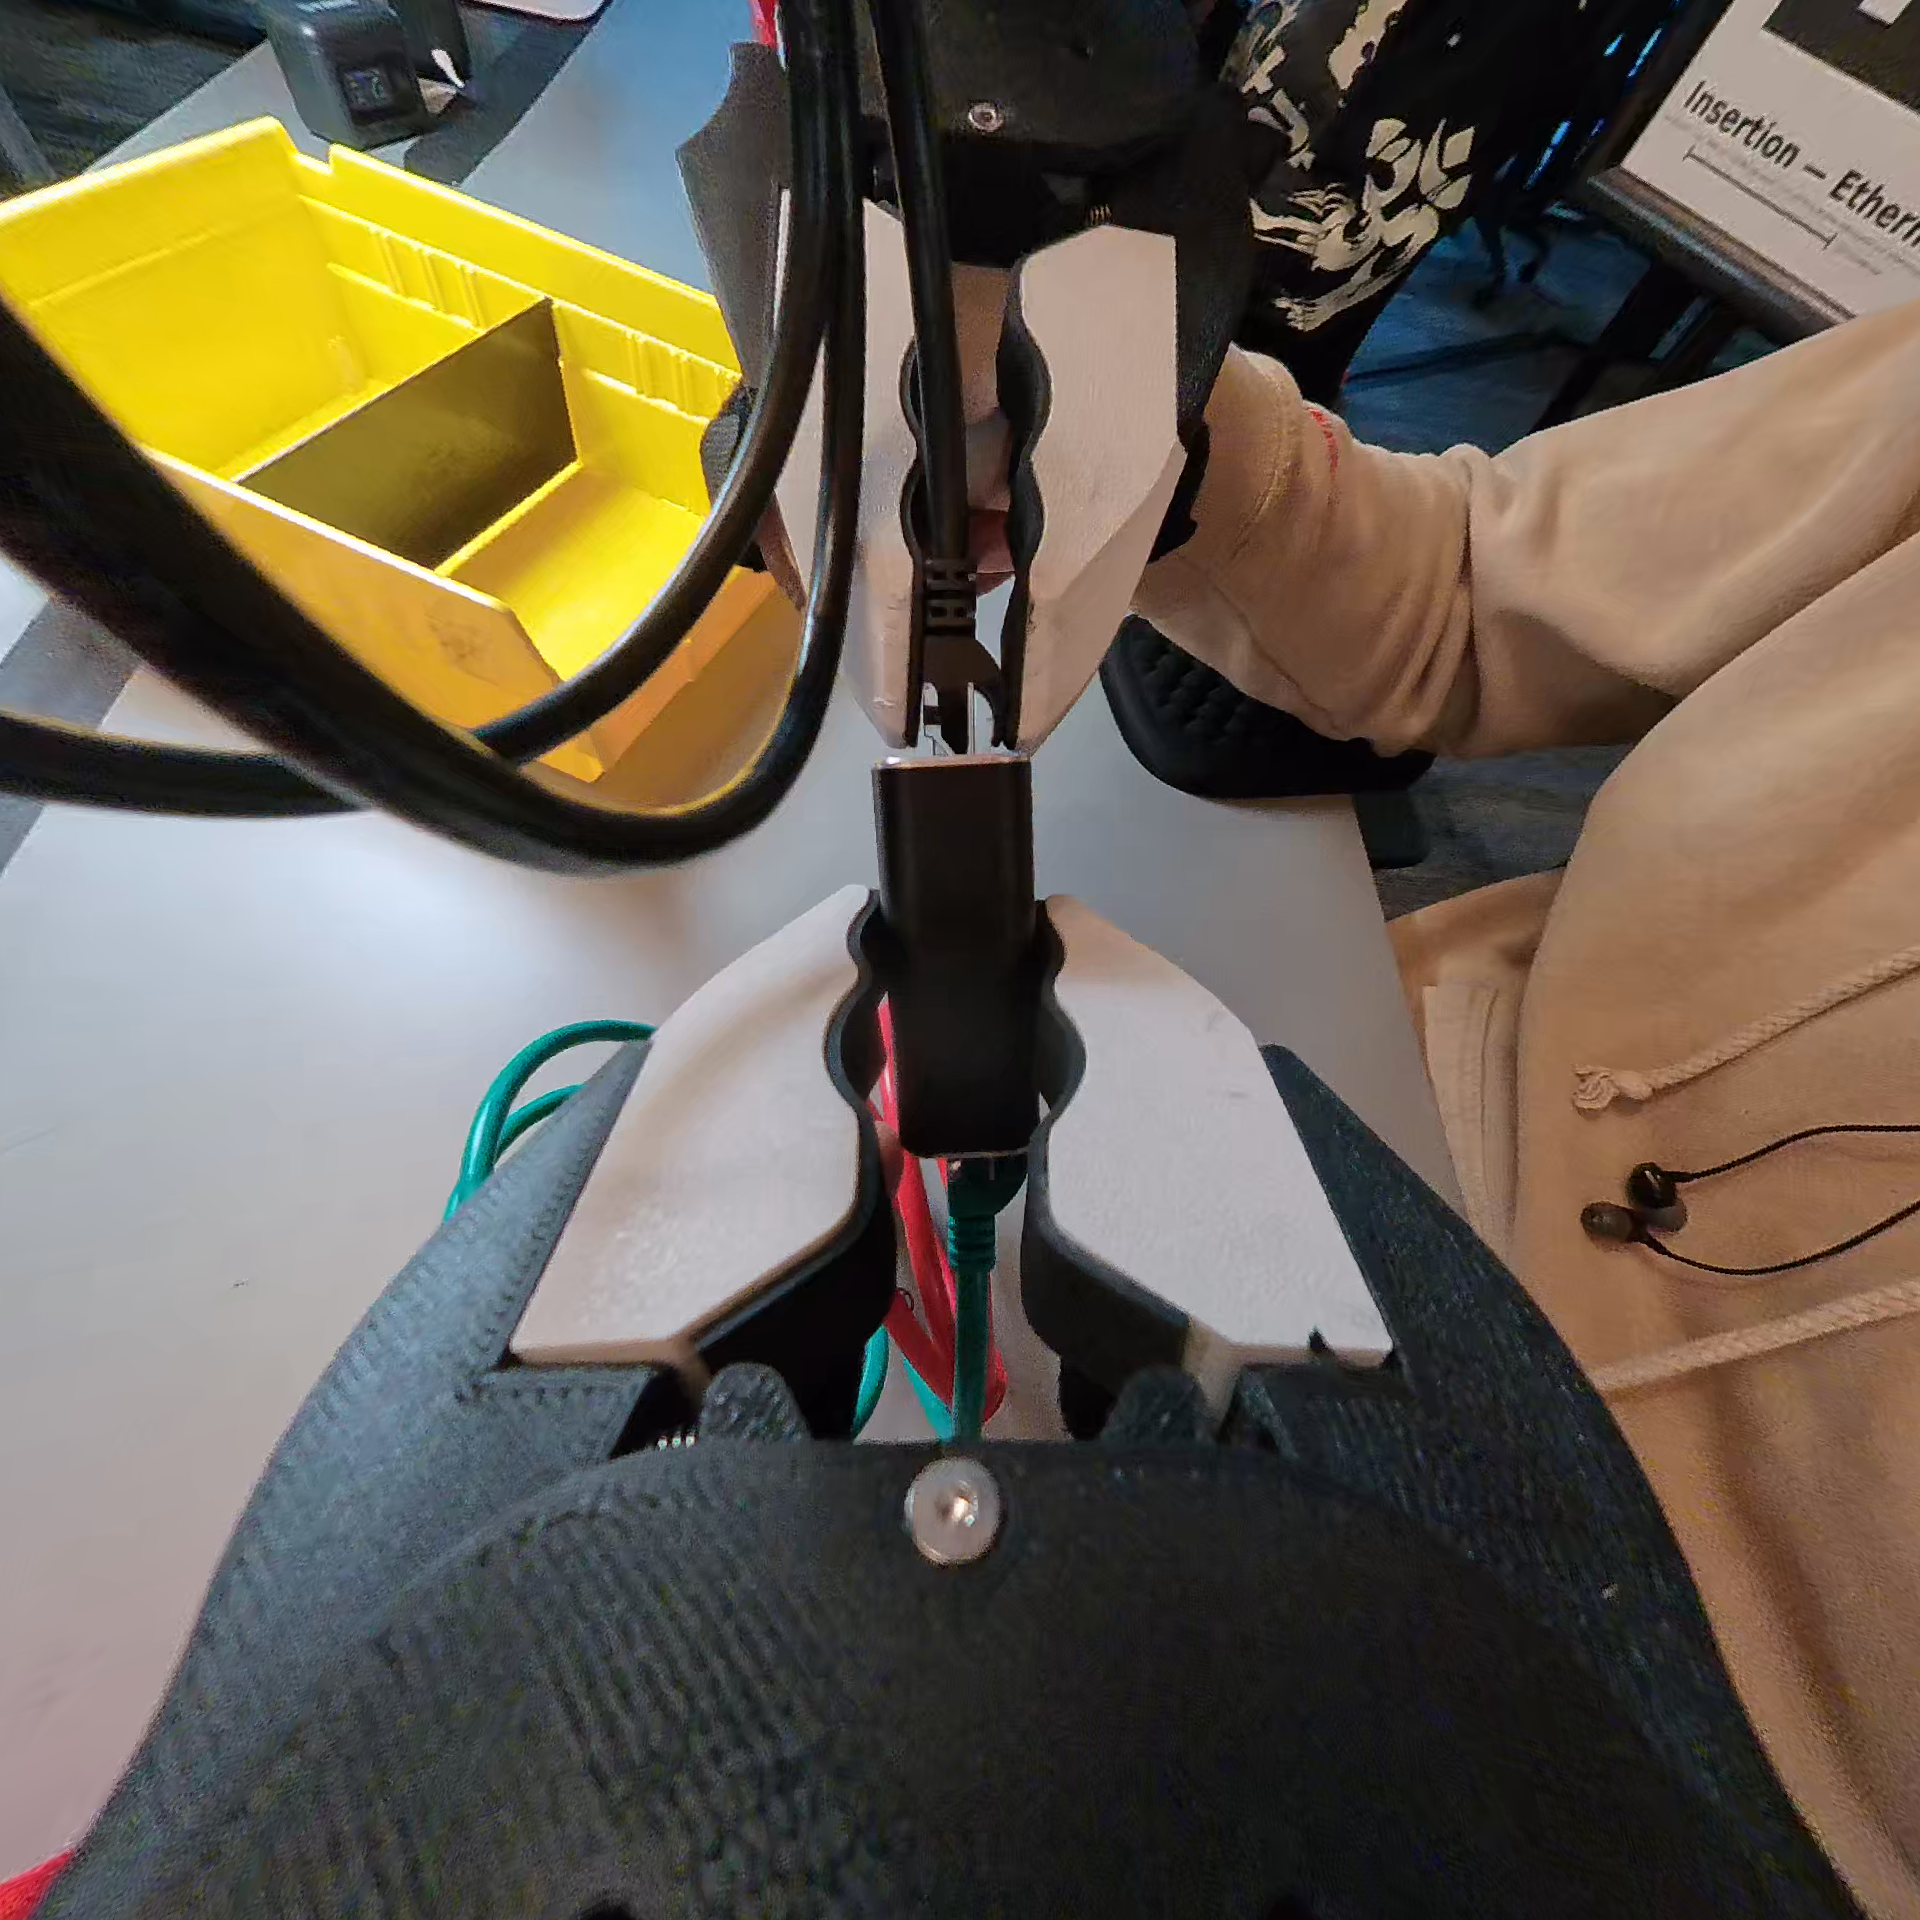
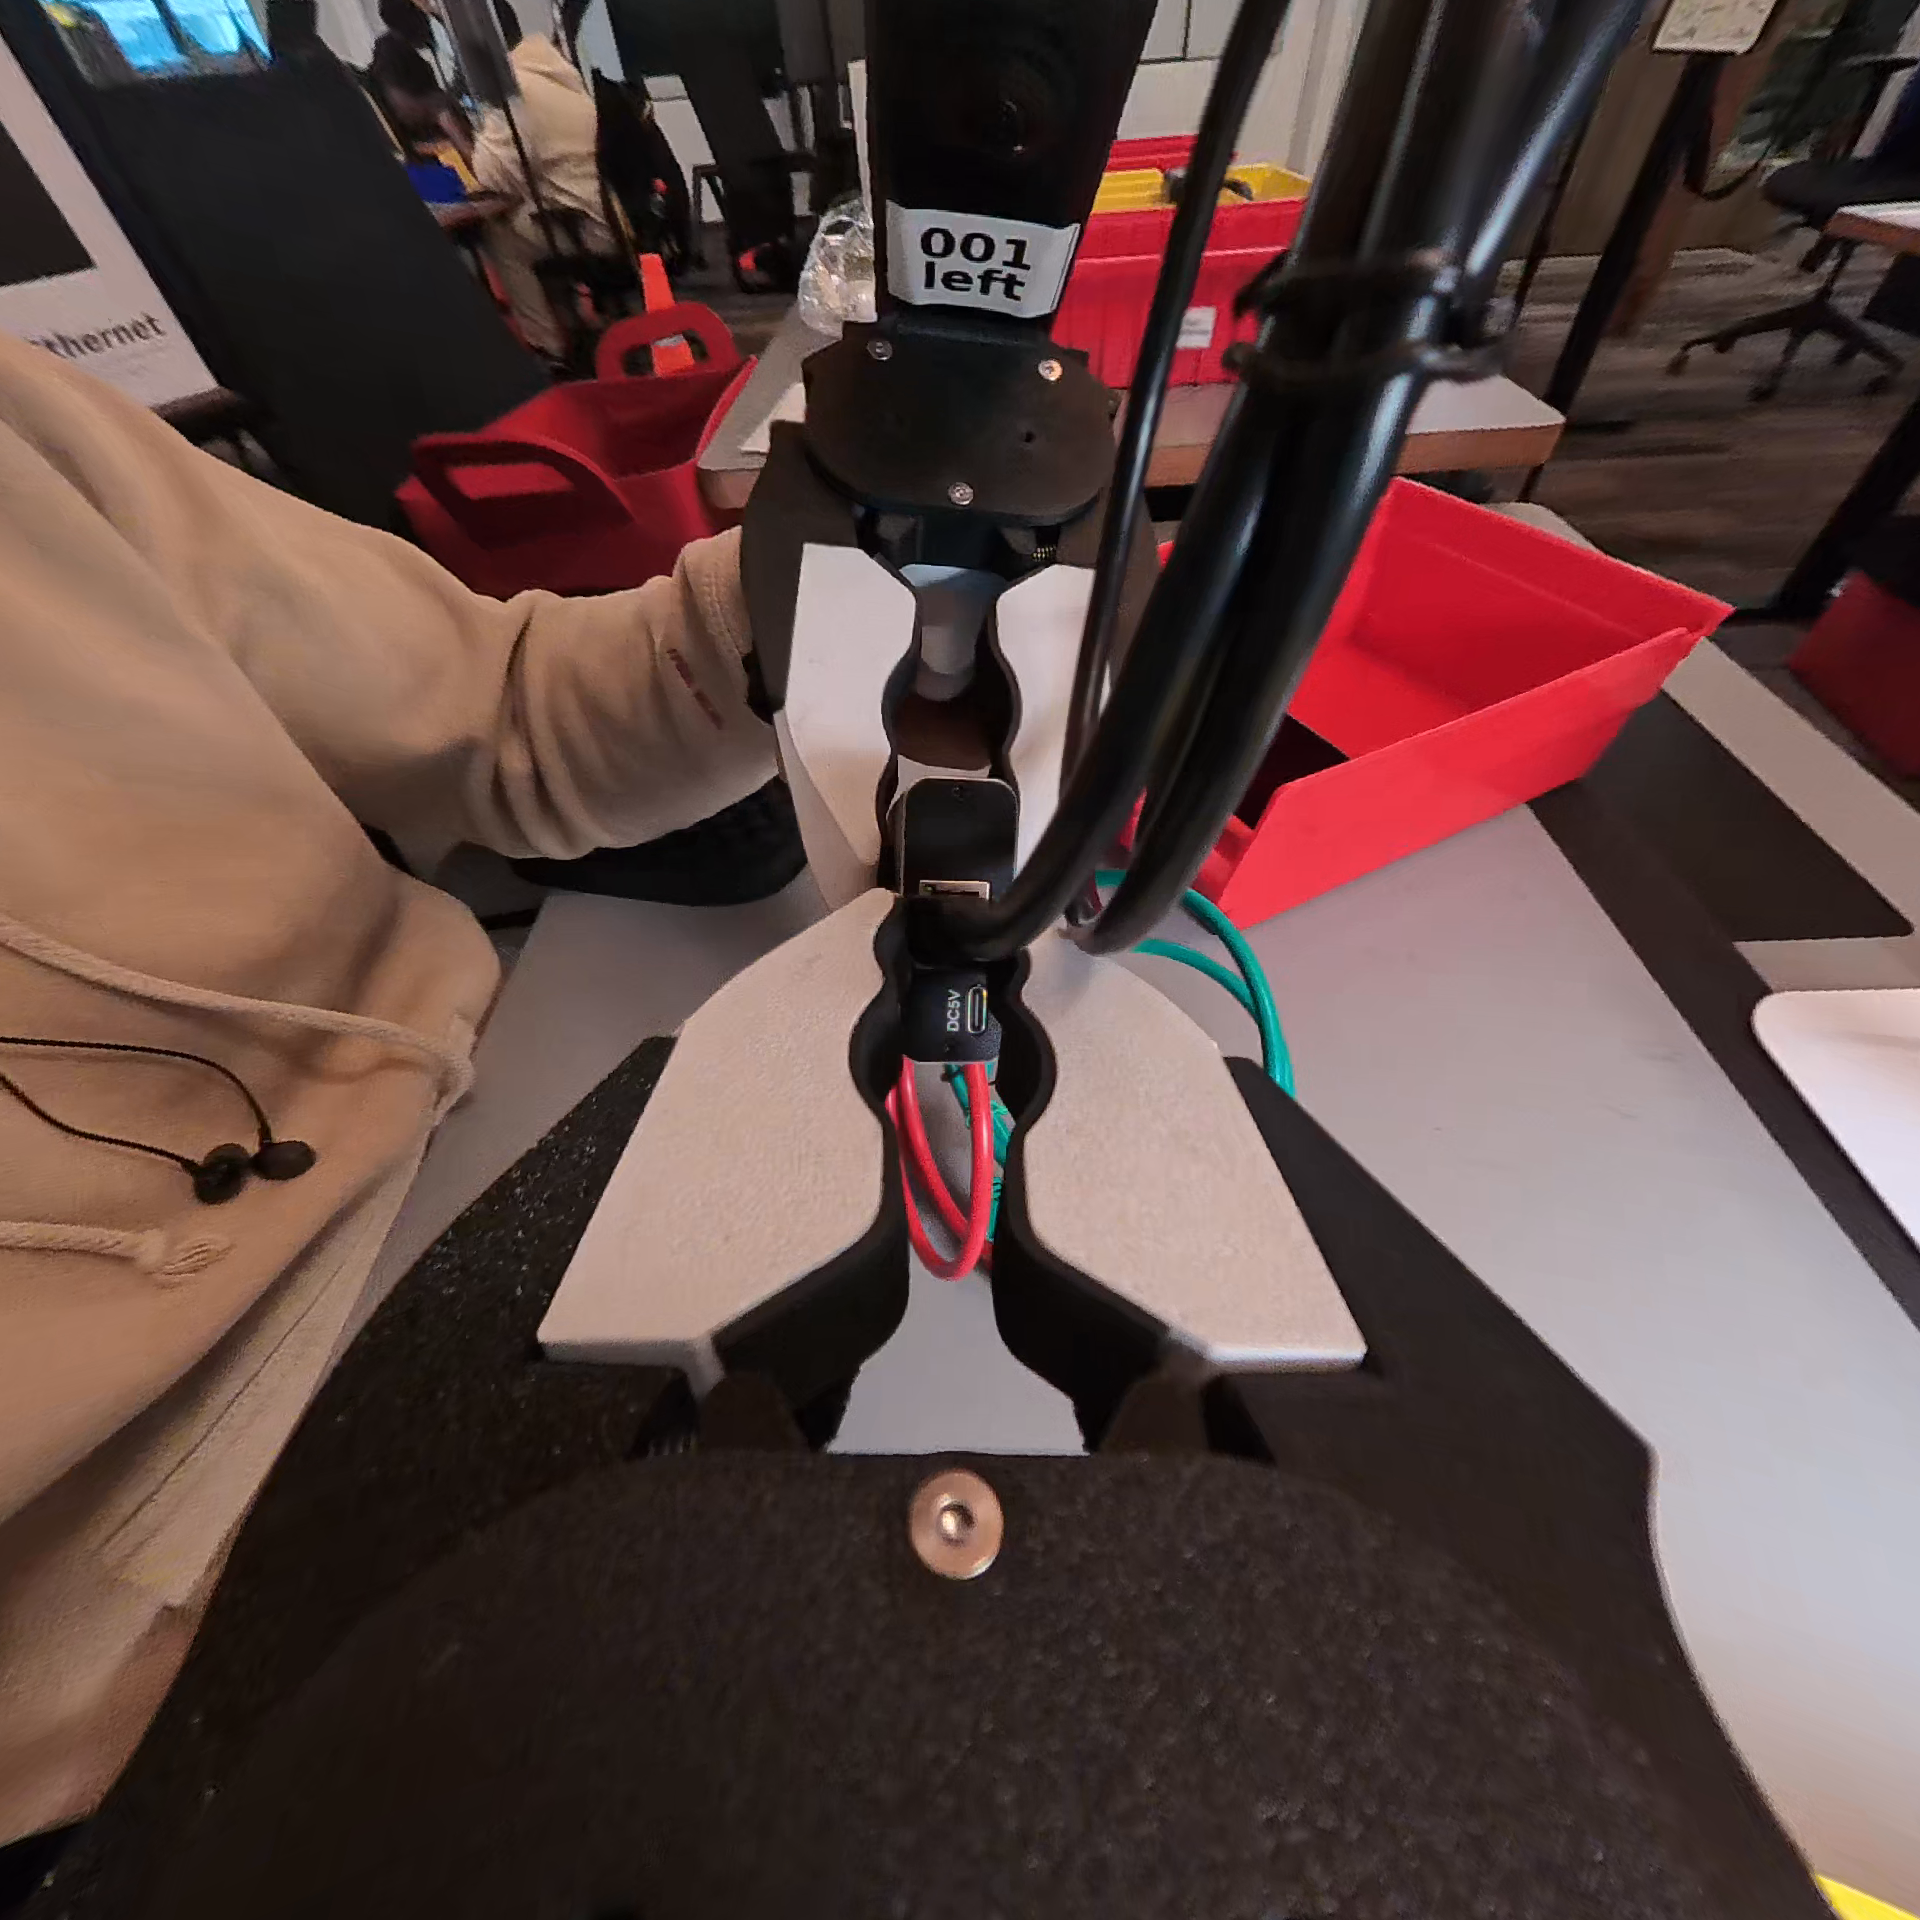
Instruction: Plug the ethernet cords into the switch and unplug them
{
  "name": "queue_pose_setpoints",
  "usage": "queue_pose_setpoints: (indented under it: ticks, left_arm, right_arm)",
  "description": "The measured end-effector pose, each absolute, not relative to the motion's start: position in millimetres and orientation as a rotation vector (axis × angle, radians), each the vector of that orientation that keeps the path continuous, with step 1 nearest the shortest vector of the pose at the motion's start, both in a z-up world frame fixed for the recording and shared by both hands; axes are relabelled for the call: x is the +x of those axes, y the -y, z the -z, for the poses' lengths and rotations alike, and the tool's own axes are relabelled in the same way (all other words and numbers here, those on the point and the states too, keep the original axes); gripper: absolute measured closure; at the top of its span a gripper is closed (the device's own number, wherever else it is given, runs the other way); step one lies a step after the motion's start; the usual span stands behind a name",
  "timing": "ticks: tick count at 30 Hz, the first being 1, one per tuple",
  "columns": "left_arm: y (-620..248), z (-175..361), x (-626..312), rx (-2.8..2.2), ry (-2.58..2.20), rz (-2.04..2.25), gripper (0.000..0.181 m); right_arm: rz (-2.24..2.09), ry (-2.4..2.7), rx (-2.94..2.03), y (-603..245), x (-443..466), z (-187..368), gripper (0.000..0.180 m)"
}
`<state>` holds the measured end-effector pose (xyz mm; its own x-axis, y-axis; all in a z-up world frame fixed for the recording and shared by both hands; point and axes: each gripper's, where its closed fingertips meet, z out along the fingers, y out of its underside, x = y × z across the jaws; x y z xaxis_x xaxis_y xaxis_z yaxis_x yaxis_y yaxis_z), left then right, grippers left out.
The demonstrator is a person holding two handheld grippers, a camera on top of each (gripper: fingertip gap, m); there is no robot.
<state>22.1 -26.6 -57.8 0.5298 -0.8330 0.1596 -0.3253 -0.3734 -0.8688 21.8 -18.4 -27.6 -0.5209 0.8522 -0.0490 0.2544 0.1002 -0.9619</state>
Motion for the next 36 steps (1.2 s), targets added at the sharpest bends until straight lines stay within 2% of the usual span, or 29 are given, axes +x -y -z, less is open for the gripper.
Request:
queue_pose_setpoints:
  ticks: [4, 14, 24, 36]
  left_arm:
    - [25.2, 56.1, 20.6, -1.935, -0.926, 0.757, 0.155]
    - [37.7, 50.8, 26.3, -1.922, -0.983, 0.814, 0.155]
    - [25.1, 50.4, 14.0, -1.945, -0.922, 0.645, 0.155]
    - [27.3, 47.6, 19.8, -1.931, -0.923, 0.663, 0.154]
  right_arm:
    - [-1.411, 1.814, -1.085, 15.6, 19.7, 25.0, 0.166]
    - [-1.648, 1.838, -1.080, 29.3, 26.4, 19.4, 0.167]
    - [-1.305, 1.764, -1.020, 17.4, 14.8, 15.7, 0.166]
    - [-1.395, 1.756, -1.026, 16.3, 19.4, 13.2, 0.166]
